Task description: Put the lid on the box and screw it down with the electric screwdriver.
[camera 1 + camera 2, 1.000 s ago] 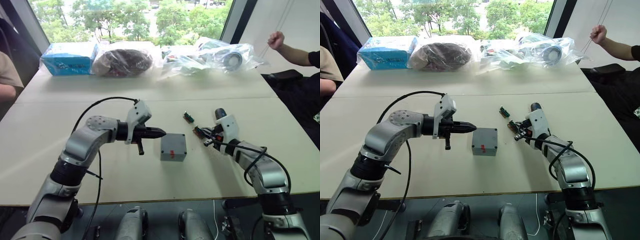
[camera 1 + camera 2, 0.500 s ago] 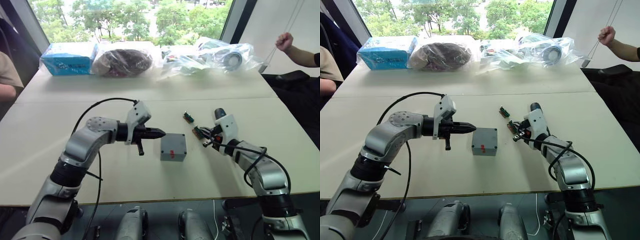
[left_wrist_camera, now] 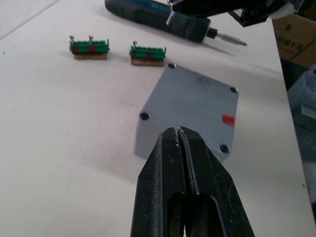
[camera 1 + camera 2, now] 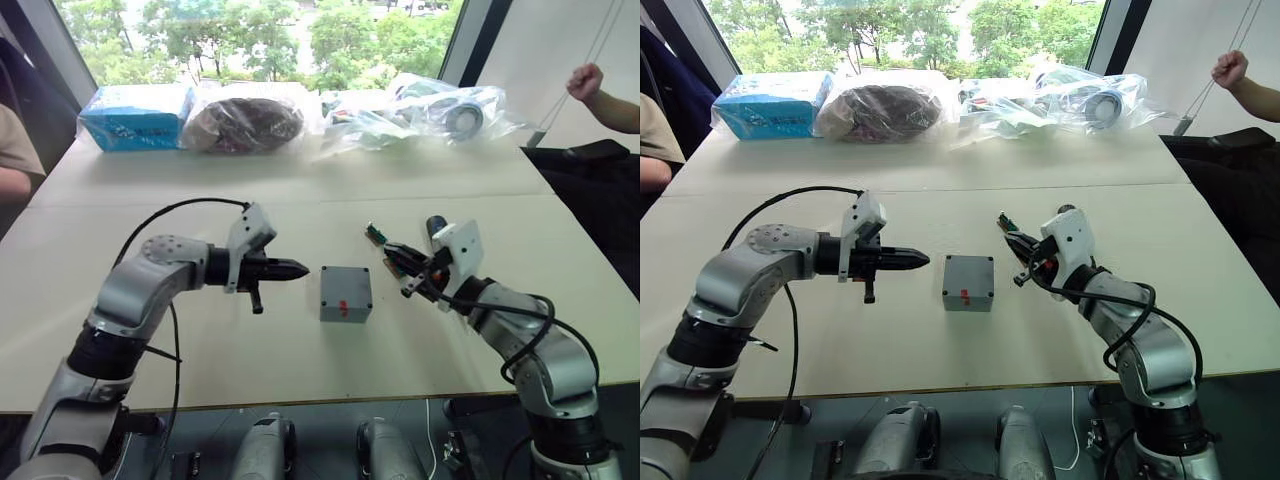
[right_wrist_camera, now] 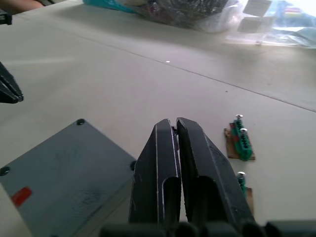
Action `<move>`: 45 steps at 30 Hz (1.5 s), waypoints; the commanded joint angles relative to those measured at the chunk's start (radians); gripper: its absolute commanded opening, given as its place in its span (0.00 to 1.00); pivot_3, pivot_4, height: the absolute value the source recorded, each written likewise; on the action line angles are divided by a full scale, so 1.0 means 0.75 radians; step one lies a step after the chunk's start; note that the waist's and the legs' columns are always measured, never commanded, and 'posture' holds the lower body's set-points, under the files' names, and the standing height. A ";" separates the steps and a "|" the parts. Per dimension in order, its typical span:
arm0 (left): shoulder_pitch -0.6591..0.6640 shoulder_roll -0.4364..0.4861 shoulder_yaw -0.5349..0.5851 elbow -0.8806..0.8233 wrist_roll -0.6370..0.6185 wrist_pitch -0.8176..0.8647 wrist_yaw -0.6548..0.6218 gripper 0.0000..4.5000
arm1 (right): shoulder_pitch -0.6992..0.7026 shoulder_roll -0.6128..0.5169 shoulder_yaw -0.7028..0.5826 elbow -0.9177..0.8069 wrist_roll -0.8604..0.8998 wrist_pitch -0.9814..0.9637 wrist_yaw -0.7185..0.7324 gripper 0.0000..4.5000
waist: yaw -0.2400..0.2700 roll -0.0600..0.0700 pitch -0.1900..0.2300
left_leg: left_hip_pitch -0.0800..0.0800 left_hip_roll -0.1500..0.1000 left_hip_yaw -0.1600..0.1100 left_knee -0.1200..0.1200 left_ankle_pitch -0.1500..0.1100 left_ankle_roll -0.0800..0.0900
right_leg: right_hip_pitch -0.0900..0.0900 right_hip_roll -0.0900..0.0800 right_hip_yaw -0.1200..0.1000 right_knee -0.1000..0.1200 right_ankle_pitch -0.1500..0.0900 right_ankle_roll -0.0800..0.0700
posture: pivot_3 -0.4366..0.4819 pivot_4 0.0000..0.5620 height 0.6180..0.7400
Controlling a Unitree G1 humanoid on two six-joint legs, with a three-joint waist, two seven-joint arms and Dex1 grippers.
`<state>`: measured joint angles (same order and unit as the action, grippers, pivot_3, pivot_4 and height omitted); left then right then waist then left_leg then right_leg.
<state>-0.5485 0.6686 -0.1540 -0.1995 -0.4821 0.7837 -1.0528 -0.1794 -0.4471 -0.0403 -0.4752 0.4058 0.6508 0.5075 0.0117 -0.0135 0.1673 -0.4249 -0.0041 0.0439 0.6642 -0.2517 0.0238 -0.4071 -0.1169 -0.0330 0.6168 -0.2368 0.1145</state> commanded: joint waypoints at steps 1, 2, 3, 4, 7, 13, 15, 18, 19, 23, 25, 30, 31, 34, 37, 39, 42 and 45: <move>-0.009 0.008 0.028 -0.047 -0.025 0.002 0.002 0.00 | 0.015 0.020 0.041 -0.041 0.007 -0.018 -0.001 0.02 | 0.002 0.000 0.000 | 0.000 0.000 0.000 0.000 0.000 0.000 | 0.000 0.000 0.000 0.000 0.000 0.000 | 0.48 0.27 1.00; -0.010 0.005 0.027 -0.044 -0.022 -0.001 0.008 0.00 | 0.018 0.024 0.052 -0.036 0.001 -0.024 -0.003 0.02 | 0.000 0.000 0.000 | -0.001 0.000 0.000 0.000 0.000 0.000 | 0.000 -0.001 0.000 -0.001 0.000 0.000 | 0.48 0.27 1.00; -0.011 0.002 0.025 -0.040 -0.019 -0.003 0.013 0.00 | 0.020 0.027 0.062 -0.030 -0.004 -0.030 -0.005 0.02 | -0.001 0.000 0.000 | -0.001 0.000 0.000 0.000 0.000 0.000 | 0.000 -0.001 0.000 -0.001 0.000 0.000 | 0.48 0.27 1.00; -0.013 -0.003 0.022 -0.039 -0.017 -0.005 0.019 0.00 | 0.021 0.028 0.071 -0.021 -0.011 -0.036 -0.007 0.02 | -0.001 0.000 0.000 | -0.001 0.000 0.000 0.000 0.000 0.000 | 0.000 -0.001 0.000 -0.001 0.000 0.000 | 0.48 0.27 1.00; -0.016 -0.014 0.017 -0.042 -0.018 -0.005 0.032 0.00 | 0.023 0.026 0.086 0.000 -0.029 -0.051 -0.007 0.02 | -0.002 0.000 0.000 | -0.001 0.000 0.000 0.000 0.000 0.000 | -0.001 -0.001 0.000 -0.001 0.000 0.000 | 0.48 0.27 1.00; -0.023 -0.026 0.016 -0.040 -0.020 -0.008 0.045 0.00 | 0.028 0.021 0.101 0.029 -0.054 -0.077 -0.001 0.02 | -0.001 0.000 0.000 | -0.001 0.000 0.001 0.000 0.000 0.000 | -0.001 -0.001 0.000 -0.001 0.000 0.000 | 0.48 0.27 1.00; -0.025 -0.032 0.014 -0.040 -0.019 -0.008 0.051 0.00 | 0.031 0.023 0.105 0.036 -0.061 -0.083 0.000 0.02 | -0.001 0.000 0.000 | -0.001 0.000 0.001 0.000 0.000 0.000 | -0.001 -0.001 0.000 -0.001 0.000 0.000 | 0.48 0.27 1.00; -0.026 -0.042 0.012 -0.045 -0.017 -0.006 0.059 0.00 | 0.035 0.026 0.108 0.046 -0.068 -0.089 -0.002 0.02 | -0.001 0.000 0.000 | -0.001 0.000 0.001 0.000 0.000 0.000 | -0.001 -0.001 0.000 -0.001 0.000 0.000 | 0.48 0.27 1.00; -0.026 -0.044 0.011 -0.047 -0.018 -0.004 0.061 0.00 | 0.036 0.026 0.108 0.048 -0.069 -0.091 -0.002 0.02 | -0.001 0.000 0.000 | -0.001 0.000 0.001 0.000 0.000 0.000 | -0.001 -0.001 0.000 -0.001 0.000 0.000 | 0.48 0.27 1.00; -0.022 -0.045 0.011 -0.055 -0.021 -0.001 0.065 0.00 | 0.040 0.026 0.112 0.049 -0.065 -0.086 0.001 0.02 | -0.001 0.000 0.000 | -0.001 0.000 0.001 0.000 0.000 0.000 | -0.001 -0.001 0.000 -0.001 0.000 0.000 | 0.48 0.27 1.00; -0.022 -0.046 0.011 -0.054 -0.022 -0.002 0.065 0.00 | 0.039 0.026 0.116 0.051 -0.062 -0.083 0.003 0.02 | -0.001 0.000 0.000 | -0.001 0.000 0.000 0.000 0.000 0.000 | -0.001 -0.001 0.000 -0.001 0.000 0.000 | 0.48 0.27 1.00; -0.023 -0.047 0.007 -0.053 -0.023 -0.003 0.064 0.00 | 0.038 0.028 0.109 0.050 -0.054 -0.079 0.001 0.14 | -0.001 0.000 0.000 | -0.001 0.000 0.001 0.000 0.000 0.000 | -0.001 -0.001 0.000 -0.001 0.000 0.000 | 0.48 0.27 1.00; -0.023 -0.047 0.007 -0.052 -0.023 -0.003 0.063 0.00 | 0.036 0.027 0.102 0.048 -0.050 -0.074 0.000 0.17 | -0.001 0.000 0.000 | -0.001 0.000 0.001 0.000 0.000 0.000 | -0.001 -0.001 0.000 -0.001 0.000 0.000 | 0.48 0.27 1.00; -0.020 -0.050 0.006 -0.052 -0.021 -0.007 0.063 0.00 | 0.035 0.030 0.070 0.040 -0.031 -0.061 -0.010 0.43 | -0.001 0.000 0.000 | -0.001 0.000 0.001 0.000 0.000 0.000 | -0.001 -0.001 0.000 -0.001 0.000 0.000 | 0.48 0.27 1.00; -0.029 -0.064 0.016 -0.042 -0.031 -0.007 0.067 0.00 | 0.028 0.042 0.009 0.022 0.009 -0.045 -0.036 0.69 | 0.000 0.000 0.000 | -0.001 0.000 0.001 0.000 0.000 0.000 | -0.001 -0.001 0.000 -0.001 0.000 0.000 | 0.48 0.27 1.00; -0.041 -0.085 0.034 -0.035 -0.048 -0.002 0.078 0.00 | 0.016 0.064 -0.062 -0.001 0.074 0.001 -0.073 0.69 | 0.000 0.000 0.000 | -0.001 0.000 0.001 0.000 0.000 0.000 | -0.001 -0.001 0.000 -0.001 0.000 0.000 | 0.48 0.27 1.00; -0.071 -0.129 0.073 -0.031 -0.085 0.017 0.105 0.00 | -0.017 0.082 -0.188 -0.060 0.232 0.159 -0.134 0.69 | 0.001 0.000 0.000 | -0.001 0.000 0.000 0.000 0.000 0.000 | -0.001 -0.001 0.000 -0.001 0.000 0.000 | 0.48 0.27 1.00; -0.116 -0.177 0.097 -0.031 -0.058 0.014 0.204 0.00 | -0.089 0.083 -0.322 -0.092 0.423 0.341 -0.224 0.69 | 0.000 0.000 0.001 | -0.001 0.000 0.000 0.000 0.000 0.000 | -0.001 -0.002 0.000 -0.001 0.000 0.000 | 0.48 0.27 1.00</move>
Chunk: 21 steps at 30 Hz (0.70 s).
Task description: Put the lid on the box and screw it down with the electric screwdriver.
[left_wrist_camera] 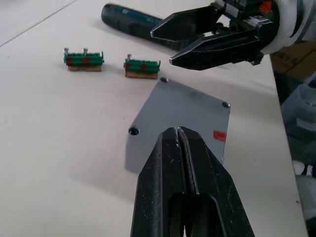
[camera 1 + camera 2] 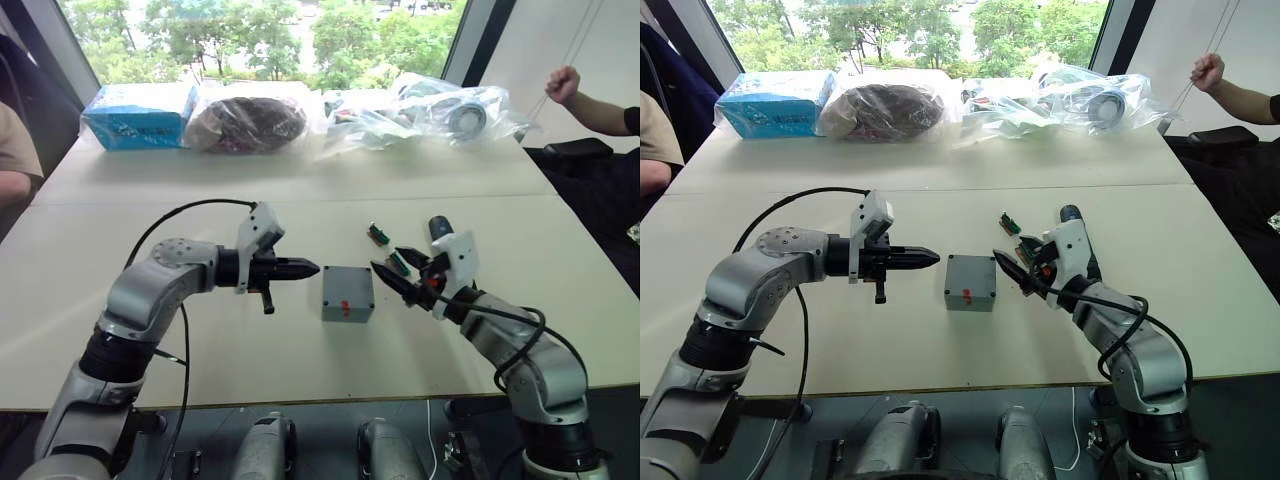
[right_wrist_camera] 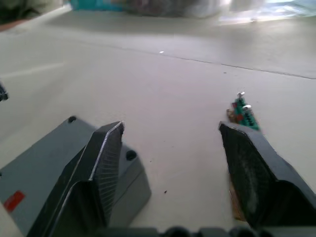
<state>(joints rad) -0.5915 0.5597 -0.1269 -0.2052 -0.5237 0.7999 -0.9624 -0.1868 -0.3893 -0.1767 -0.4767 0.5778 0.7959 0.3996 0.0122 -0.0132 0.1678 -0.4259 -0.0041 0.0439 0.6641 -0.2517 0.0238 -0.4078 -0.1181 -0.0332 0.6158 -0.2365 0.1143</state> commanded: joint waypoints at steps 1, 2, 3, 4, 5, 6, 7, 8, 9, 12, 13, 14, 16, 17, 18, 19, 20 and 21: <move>-0.090 -0.046 0.078 -0.015 -0.046 0.019 0.072 0.00 | -0.148 -0.006 -0.211 -0.081 0.225 0.174 -0.138 0.69 | 0.000 0.000 0.000 | 0.000 0.000 0.000 0.000 0.000 0.000 | 0.000 0.000 0.000 0.000 0.000 0.000 | 0.48 0.27 1.00; -0.117 -0.054 0.093 -0.007 -0.097 0.048 0.043 0.00 | -0.212 -0.038 -0.263 -0.058 0.236 0.203 -0.177 0.69 | 0.000 0.001 0.001 | 0.000 0.000 0.000 0.000 0.000 0.000 | 0.000 0.000 0.000 0.000 0.000 0.000 | 0.48 0.27 1.00; -0.141 -0.055 0.101 0.000 -0.137 0.067 0.009 0.00 | -0.268 -0.087 -0.301 -0.030 0.243 0.229 -0.191 0.76 | -0.001 0.002 0.002 | 0.000 0.000 0.000 0.000 0.000 0.000 | -0.001 0.000 0.000 0.000 0.000 0.000 | 0.48 0.27 1.00; -0.158 -0.052 0.100 0.004 -0.163 0.081 -0.019 0.00 | -0.312 -0.137 -0.326 -0.003 0.251 0.265 -0.196 0.80 | -0.002 0.005 0.004 | -0.001 0.000 0.001 0.000 0.000 0.000 | -0.001 0.000 0.000 0.000 0.001 -0.001 | 0.48 0.27 1.00; -0.171 -0.047 0.091 0.007 -0.172 0.087 -0.036 0.00 | -0.346 -0.191 -0.335 0.030 0.255 0.314 -0.199 0.85 | 0.000 0.006 0.005 | -0.001 -0.001 0.002 0.000 0.000 0.000 | -0.002 -0.001 0.000 0.000 0.001 -0.001 | 0.48 0.27 1.00; -0.180 -0.036 0.072 0.006 -0.163 0.073 -0.054 0.00 | -0.389 -0.247 -0.345 0.079 0.250 0.375 -0.214 0.92 | 0.000 0.006 0.005 | -0.001 -0.001 0.002 0.000 0.000 0.000 | -0.001 -0.001 0.000 -0.001 0.001 -0.001 | 0.48 0.27 1.00; -0.187 -0.027 0.055 0.004 -0.156 0.059 -0.070 0.00 | -0.431 -0.296 -0.350 0.129 0.245 0.437 -0.231 0.99 | -0.001 0.006 0.005 | -0.001 -0.001 0.001 0.000 0.000 0.000 | -0.001 0.000 -0.001 -0.001 0.001 -0.001 | 0.48 0.27 1.00; -0.194 -0.019 0.034 -0.001 -0.142 0.040 -0.089 0.00 | -0.477 -0.353 -0.346 0.193 0.246 0.508 -0.226 0.99 | -0.002 0.006 0.005 | -0.001 0.000 0.001 -0.001 0.000 0.000 | -0.001 0.000 -0.001 -0.001 0.001 -0.001 | 0.48 0.27 1.00; -0.198 -0.010 0.015 -0.007 -0.126 0.015 -0.111 0.00 | -0.525 -0.403 -0.340 0.259 0.271 0.592 -0.202 0.99 | -0.002 0.005 0.005 | -0.001 0.000 0.002 -0.002 0.000 0.000 | -0.001 0.000 -0.001 -0.002 0.001 -0.001 | 0.48 0.27 1.00; -0.215 -0.010 -0.034 -0.010 -0.087 -0.043 -0.145 0.00 | -0.643 -0.615 -0.170 0.454 0.261 0.831 -0.079 0.99 | -0.003 0.009 0.007 | -0.002 0.000 0.004 -0.002 0.000 0.001 | -0.002 0.000 0.000 -0.002 0.001 -0.001 | 0.48 0.27 1.00; -0.219 -0.009 -0.053 -0.008 -0.069 -0.070 -0.158 0.00 | -0.676 -0.699 -0.062 0.524 0.232 0.865 -0.011 0.99 | -0.003 0.009 0.008 | -0.002 -0.001 0.005 -0.001 0.000 0.001 | -0.002 0.000 0.001 -0.002 0.001 -0.001 | 0.48 0.27 1.00; -0.220 -0.007 -0.069 -0.007 -0.053 -0.092 -0.169 0.00 | -0.701 -0.772 0.040 0.583 0.216 0.886 0.066 0.99 | -0.004 0.009 0.008 | -0.002 -0.001 0.005 -0.002 0.000 0.001 | -0.002 -0.001 0.001 -0.003 0.001 -0.001 | 0.48 0.27 1.00; -0.217 0.000 -0.100 -0.001 -0.012 -0.135 -0.181 0.00 | -0.743 -0.854 0.181 0.670 0.181 0.859 0.190 0.99 | -0.004 0.008 0.009 | -0.002 0.000 0.005 -0.001 0.000 0.001 | -0.002 -0.001 0.001 -0.003 0.001 -0.002 | 0.48 0.27 1.00; -0.209 0.006 -0.108 0.000 0.002 -0.151 -0.187 0.00 | -0.778 -0.867 0.233 0.718 0.175 0.867 0.236 0.99 | -0.004 0.008 0.009 | -0.002 0.000 0.005 -0.001 -0.001 0.002 | -0.003 0.000 0.001 -0.004 0.001 -0.002 | 0.48 0.27 1.00; -0.201 0.011 -0.112 0.000 0.014 -0.163 -0.190 0.00 | -0.816 -0.872 0.277 0.763 0.169 0.879 0.280 0.99 | -0.008 0.008 0.009 | -0.002 0.000 0.005 -0.001 -0.001 0.002 | -0.002 0.000 0.001 -0.004 0.001 -0.002 | 0.48 0.27 1.00; -0.193 0.017 -0.115 -0.001 0.027 -0.175 -0.191 0.00 | -0.852 -0.879 0.329 0.803 0.159 0.889 0.326 0.99 | -0.013 0.008 0.009 | -0.002 0.000 0.005 -0.001 -0.001 0.002 | -0.003 0.000 0.001 -0.004 0.001 -0.002 | 0.48 0.27 1.00; -0.190 0.018 -0.119 0.000 0.036 -0.182 -0.189 0.00 | -0.878 -0.886 0.370 0.835 0.145 0.889 0.367 0.99 | -0.016 0.009 0.010 | -0.003 0.000 0.006 -0.001 -0.001 0.002 | -0.003 0.000 0.001 -0.004 0.001 -0.002 | 0.48 0.27 1.00; -0.175 0.029 -0.122 -0.006 0.050 -0.191 -0.187 0.00 | -0.913 -0.886 0.427 0.885 0.119 0.886 0.402 0.99 | -0.019 0.009 0.010 | -0.003 0.000 0.006 -0.001 -0.001 0.002 | -0.004 0.000 0.002 -0.004 0.001 -0.001 | 0.48 0.27 1.00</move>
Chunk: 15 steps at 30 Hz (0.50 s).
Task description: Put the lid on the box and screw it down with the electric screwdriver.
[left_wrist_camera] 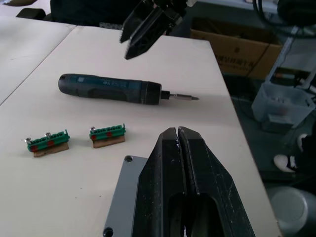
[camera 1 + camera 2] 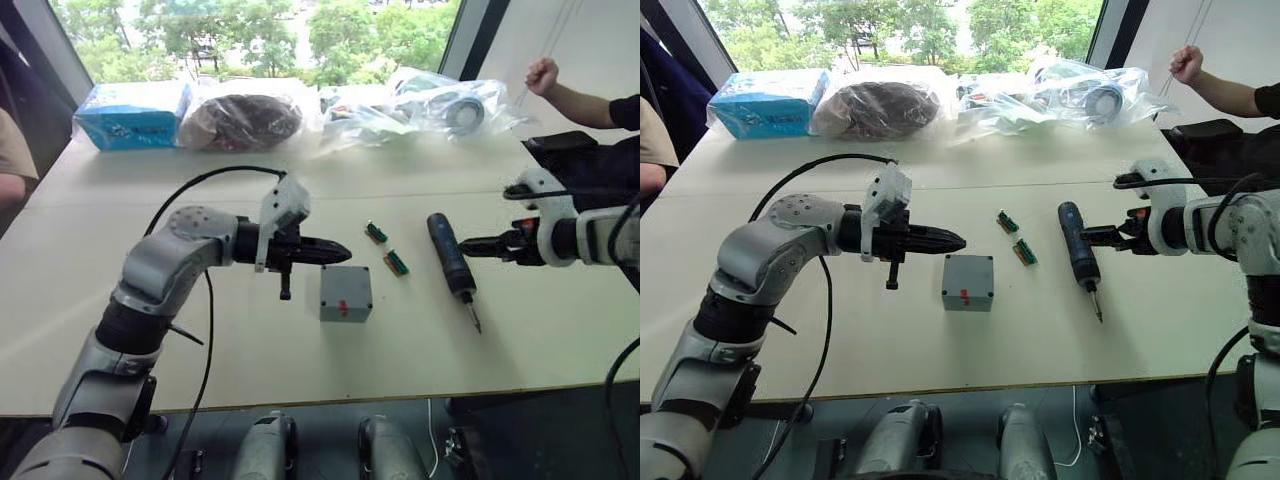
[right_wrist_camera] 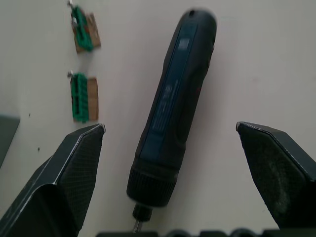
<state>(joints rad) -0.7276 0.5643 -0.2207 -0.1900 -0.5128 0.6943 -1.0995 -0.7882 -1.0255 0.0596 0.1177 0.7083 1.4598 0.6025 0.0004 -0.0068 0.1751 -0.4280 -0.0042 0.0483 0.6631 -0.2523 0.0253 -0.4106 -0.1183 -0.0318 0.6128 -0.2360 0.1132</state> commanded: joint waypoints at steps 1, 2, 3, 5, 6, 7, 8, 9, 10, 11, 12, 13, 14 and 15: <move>0.022 0.035 -0.003 -0.033 0.055 -0.062 -0.002 0.00 | -0.143 -0.037 0.171 0.141 -0.086 -0.010 0.170 0.99 | -0.008 0.000 0.000 | -0.001 0.000 0.000 0.000 0.000 0.000 | -0.001 0.000 0.000 0.000 0.000 0.000 | 0.48 0.27 1.00; 0.036 0.044 -0.009 -0.041 0.076 -0.073 0.004 0.00 | -0.176 -0.031 0.221 0.199 -0.116 -0.019 0.205 0.99 | -0.013 0.001 0.001 | -0.001 0.000 0.000 0.000 0.000 0.000 | -0.001 0.000 0.000 0.000 0.000 0.000 | 0.48 0.27 1.00; 0.052 0.053 -0.011 -0.047 0.091 -0.080 0.010 0.00 | -0.209 -0.018 0.261 0.259 -0.142 -0.020 0.234 0.99 | -0.015 0.000 0.001 | -0.002 0.000 0.000 0.000 0.000 0.000 | -0.001 0.000 0.000 0.000 0.000 0.000 | 0.48 0.27 1.00; 0.076 0.064 -0.013 -0.056 0.117 -0.089 0.023 0.00 | -0.254 -0.003 0.330 0.337 -0.187 -0.038 0.296 0.99 | -0.016 0.000 0.001 | -0.002 0.000 0.000 0.000 0.000 0.000 | -0.002 0.000 0.000 0.000 0.000 0.000 | 0.48 0.27 1.00; 0.091 0.068 -0.010 -0.068 0.122 -0.083 0.035 0.00 | -0.275 0.005 0.365 0.370 -0.210 -0.048 0.334 0.99 | -0.015 0.000 0.001 | -0.002 0.000 0.000 0.000 0.000 0.000 | -0.002 0.000 0.000 0.000 0.000 0.000 | 0.48 0.27 1.00; 0.107 0.071 -0.003 -0.080 0.124 -0.077 0.046 0.00 | -0.294 0.013 0.403 0.397 -0.236 -0.064 0.369 0.99 | -0.015 0.000 0.001 | -0.003 0.000 0.000 0.000 0.000 0.000 | -0.002 0.000 0.000 0.000 0.000 0.001 | 0.48 0.27 1.00; 0.122 0.072 0.007 -0.093 0.122 -0.066 0.061 0.00 | -0.313 0.028 0.440 0.428 -0.261 -0.074 0.400 0.99 | -0.015 0.000 0.001 | -0.003 0.000 0.000 0.000 0.000 0.000 | -0.003 0.000 0.000 0.000 0.000 0.001 | 0.48 0.27 1.00; 0.131 0.071 0.013 -0.102 0.119 -0.056 0.072 0.00 | -0.327 0.036 0.466 0.451 -0.281 -0.082 0.425 0.99 | -0.016 0.000 0.001 | -0.003 0.000 0.000 0.000 0.000 0.000 | -0.003 0.000 0.000 0.000 0.000 0.001 | 0.48 0.27 1.00; 0.142 0.069 0.019 -0.113 0.117 -0.048 0.088 0.00 | -0.339 0.052 0.499 0.479 -0.308 -0.102 0.454 0.99 | -0.015 0.000 0.001 | -0.003 0.000 0.000 0.000 0.000 0.000 | -0.003 0.000 0.000 0.001 0.001 0.001 | 0.48 0.27 1.00; 0.148 0.066 0.022 -0.121 0.115 -0.041 0.099 0.00 | -0.348 0.061 0.522 0.500 -0.330 -0.118 0.478 0.99 | -0.015 0.000 0.001 | -0.004 0.000 0.000 0.000 0.000 0.000 | -0.003 0.000 0.000 0.001 0.001 0.001 | 0.48 0.27 1.00; 0.155 0.063 0.024 -0.131 0.112 -0.033 0.114 0.00 | -0.357 0.074 0.550 0.522 -0.357 -0.141 0.505 0.99 | -0.015 0.000 0.001 | -0.004 0.000 0.000 0.000 0.000 0.000 | -0.003 0.000 0.000 0.001 0.001 0.001 | 0.48 0.27 1.00; 0.165 0.059 0.025 -0.143 0.110 -0.025 0.129 0.00 | -0.368 0.099 0.573 0.556 -0.384 -0.163 0.524 0.99 | -0.015 0.000 0.001 | -0.004 0.000 0.000 0.000 0.000 0.000 | -0.003 0.000 0.000 0.001 0.001 0.002 | 0.48 0.27 1.00; 0.174 0.056 0.025 -0.153 0.109 -0.018 0.140 0.00 | -0.377 0.119 0.595 0.583 -0.409 -0.184 0.544 0.99 | -0.015 0.000 0.001 | -0.004 0.000 0.000 0.000 0.000 0.000 | -0.003 0.000 -0.001 0.001 0.002 0.003 | 0.48 0.27 1.00; 0.182 0.054 0.026 -0.164 0.106 -0.012 0.150 0.00 | -0.383 0.135 0.617 0.607 -0.436 -0.205 0.567 0.99 | -0.016 0.000 0.001 | -0.004 0.000 0.000 0.000 0.000 0.000 | -0.003 0.000 -0.001 0.001 0.002 0.004 | 0.48 0.27 1.00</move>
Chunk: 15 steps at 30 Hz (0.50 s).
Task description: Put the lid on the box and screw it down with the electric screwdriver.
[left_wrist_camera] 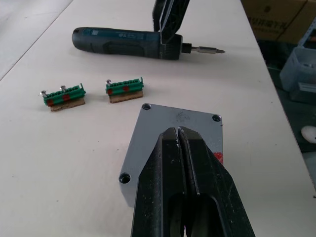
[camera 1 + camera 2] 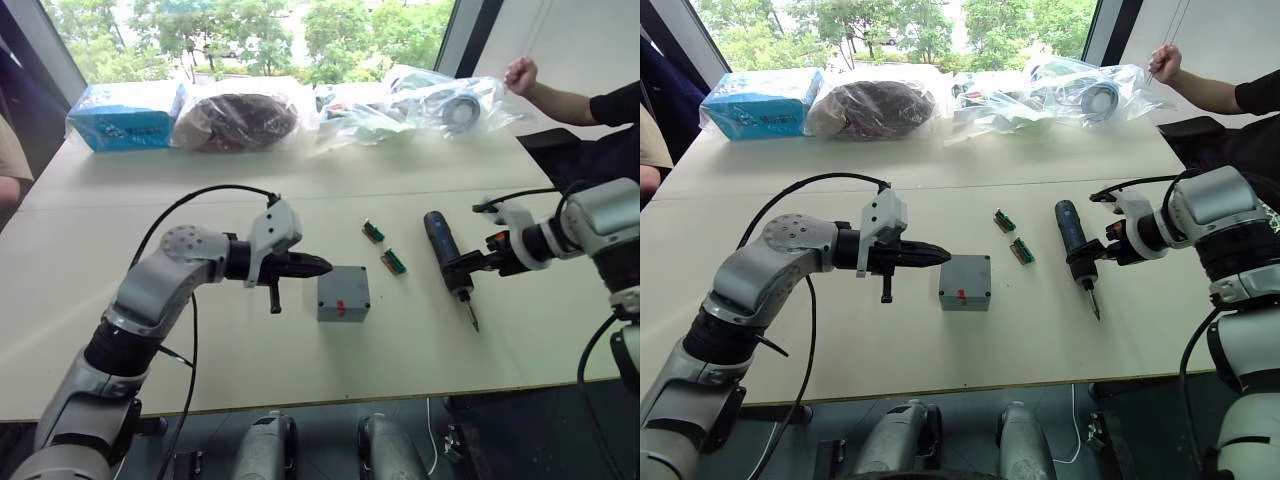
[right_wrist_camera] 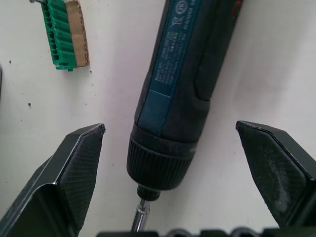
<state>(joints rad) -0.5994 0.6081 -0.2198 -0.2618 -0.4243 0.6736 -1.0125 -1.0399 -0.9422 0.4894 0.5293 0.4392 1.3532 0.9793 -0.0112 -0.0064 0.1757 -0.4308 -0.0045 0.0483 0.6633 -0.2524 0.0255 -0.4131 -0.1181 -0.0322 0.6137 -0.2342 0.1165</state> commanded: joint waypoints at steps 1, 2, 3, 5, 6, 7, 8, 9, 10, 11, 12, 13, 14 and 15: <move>0.016 -0.005 0.025 -0.075 -0.013 0.019 0.039 0.00 | -0.052 0.035 0.058 0.076 -0.099 -0.078 0.085 0.99 | 0.000 0.000 0.000 | 0.000 0.000 0.000 0.000 0.000 0.000 | 0.000 0.000 0.000 0.000 0.000 0.000 | 0.48 0.27 1.00; 0.021 -0.006 0.027 -0.085 -0.016 0.027 0.047 0.00 | -0.054 0.046 0.072 0.095 -0.120 -0.085 0.101 0.99 | 0.000 0.000 0.000 | 0.000 0.000 0.000 0.000 0.000 0.000 | 0.000 0.000 0.000 0.000 0.000 0.001 | 0.48 0.27 1.00; 0.026 -0.006 0.030 -0.094 -0.019 0.035 0.055 0.00 | -0.050 0.053 0.095 0.106 -0.145 -0.101 0.126 0.99 | 0.000 0.000 0.000 | 0.000 0.000 0.000 0.000 0.000 0.000 | 0.000 0.000 0.000 0.001 0.001 0.001 | 0.48 0.27 1.00; 0.032 -0.007 0.035 -0.110 -0.026 0.047 0.070 0.00 | -0.042 0.065 0.125 0.123 -0.188 -0.124 0.164 0.99 | 0.000 0.000 0.000 | 0.000 0.000 0.000 0.001 0.000 0.000 | 0.001 0.001 0.000 0.001 0.001 0.001 | 0.48 0.27 1.00; 0.035 -0.007 0.039 -0.116 -0.028 0.053 0.078 0.00 | -0.035 0.071 0.137 0.126 -0.207 -0.135 0.180 0.89 | 0.000 -0.001 0.000 | 0.000 0.000 -0.001 0.001 0.000 0.000 | 0.001 0.001 0.000 0.001 0.001 0.001 | 0.48 0.27 1.00; 0.038 -0.008 0.046 -0.121 -0.031 0.059 0.087 0.00 | -0.029 0.080 0.139 0.134 -0.224 -0.139 0.183 0.83 | 0.000 -0.001 0.000 | 0.000 0.000 -0.001 0.001 0.000 0.000 | 0.001 0.001 0.000 0.001 0.001 0.001 | 0.48 0.27 1.00; 0.039 -0.009 0.051 -0.124 -0.033 0.064 0.095 0.00 | -0.024 0.088 0.138 0.141 -0.241 -0.145 0.189 0.75 | -0.001 -0.001 0.000 | 0.000 0.000 -0.001 0.001 0.000 0.000 | 0.001 0.001 0.000 0.001 0.001 0.001 | 0.48 0.27 1.00; 0.040 -0.009 0.055 -0.125 -0.035 0.068 0.102 0.00 | -0.022 0.093 0.129 0.145 -0.254 -0.142 0.192 0.67 | -0.001 -0.001 0.000 | 0.001 0.000 -0.001 0.001 0.000 0.000 | 0.001 0.001 0.000 0.001 0.001 0.001 | 0.48 0.27 1.00; 0.041 -0.009 0.057 -0.126 -0.036 0.070 0.106 0.00 | -0.020 0.098 0.115 0.150 -0.264 -0.137 0.190 0.57 | 0.000 -0.001 0.000 | 0.001 0.000 -0.001 0.001 0.000 0.000 | 0.002 0.001 -0.001 0.001 0.001 0.001 | 0.48 0.27 1.00; 0.043 -0.007 0.057 -0.125 -0.037 0.070 0.108 0.00 | -0.019 0.102 0.100 0.155 -0.276 -0.135 0.184 0.52 | 0.000 -0.001 0.000 | 0.001 0.000 -0.001 0.001 0.000 0.000 | 0.002 0.002 -0.001 0.001 0.001 0.001 | 0.48 0.27 1.00; 0.041 -0.007 0.056 -0.119 -0.036 0.069 0.110 0.00 | -0.024 0.106 0.074 0.168 -0.284 -0.135 0.170 0.45 | 0.000 -0.001 0.000 | 0.001 0.000 -0.001 0.001 0.000 0.000 | 0.002 0.002 -0.001 0.001 0.001 0.001 | 0.48 0.27 1.00; 0.039 -0.006 0.054 -0.114 -0.036 0.067 0.111 0.00 | -0.027 0.109 0.055 0.178 -0.293 -0.137 0.163 0.40 | 0.000 -0.001 0.000 | 0.001 0.000 -0.002 0.001 0.000 0.000 | 0.002 0.002 -0.001 0.001 0.001 0.001 | 0.48 0.27 1.00; 0.039 -0.004 0.054 -0.112 -0.036 0.067 0.111 0.00 | -0.028 0.112 0.042 0.181 -0.300 -0.136 0.159 0.39 | 0.000 -0.001 0.000 | 0.001 0.000 -0.002 0.001 0.000 0.000 | 0.003 0.002 -0.001 0.001 0.001 0.001 | 0.48 0.27 1.00; 0.028 -0.003 0.051 -0.089 -0.032 0.059 0.104 0.00 | -0.049 0.116 -0.027 0.207 -0.301 -0.147 0.112 0.39 | 0.000 -0.001 0.000 | 0.001 0.000 -0.001 0.001 0.000 -0.001 | 0.003 0.002 -0.001 0.001 0.001 0.001 | 0.48 0.27 1.00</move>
<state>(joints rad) -0.5605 0.6044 -0.2086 -0.3187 -0.4421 0.7306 -0.9325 -1.0674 -0.8608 0.5266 0.6583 0.2217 1.2493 1.0995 -0.0114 -0.0070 0.1754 -0.4296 -0.0044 0.0473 0.6643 -0.2521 0.0249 -0.4110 -0.1167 -0.0327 0.6145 -0.2335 0.1176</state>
